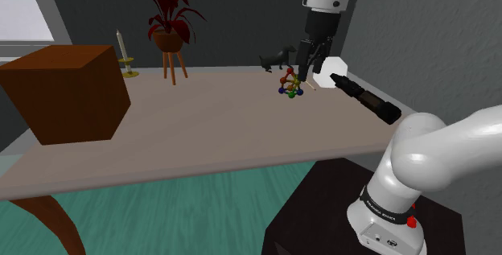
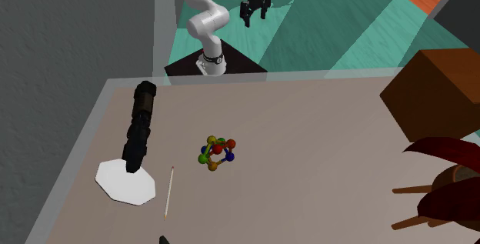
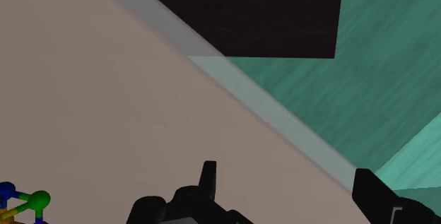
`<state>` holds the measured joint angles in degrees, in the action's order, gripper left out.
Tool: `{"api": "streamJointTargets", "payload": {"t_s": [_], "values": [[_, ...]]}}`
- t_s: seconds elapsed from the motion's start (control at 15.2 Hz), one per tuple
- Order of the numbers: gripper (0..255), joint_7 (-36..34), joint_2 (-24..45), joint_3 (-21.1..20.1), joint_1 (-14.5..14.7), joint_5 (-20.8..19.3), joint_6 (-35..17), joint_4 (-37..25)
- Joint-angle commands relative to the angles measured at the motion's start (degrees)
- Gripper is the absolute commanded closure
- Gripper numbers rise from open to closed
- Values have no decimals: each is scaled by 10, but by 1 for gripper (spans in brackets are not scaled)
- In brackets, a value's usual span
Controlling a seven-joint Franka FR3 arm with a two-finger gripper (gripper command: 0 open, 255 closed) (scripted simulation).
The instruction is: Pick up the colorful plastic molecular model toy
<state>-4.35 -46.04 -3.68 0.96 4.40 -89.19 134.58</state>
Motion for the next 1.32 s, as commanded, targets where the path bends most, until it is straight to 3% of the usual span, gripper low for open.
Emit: {"api": "streamJointTargets", "payload": {"t_s": [0.0,0.66,1.25], "values": [[0,0,0,0,0,0,0,0],[0,57,89,71,-53,-64,-150,36],[0,103,212,136,-93,-98,-280,14]]}}
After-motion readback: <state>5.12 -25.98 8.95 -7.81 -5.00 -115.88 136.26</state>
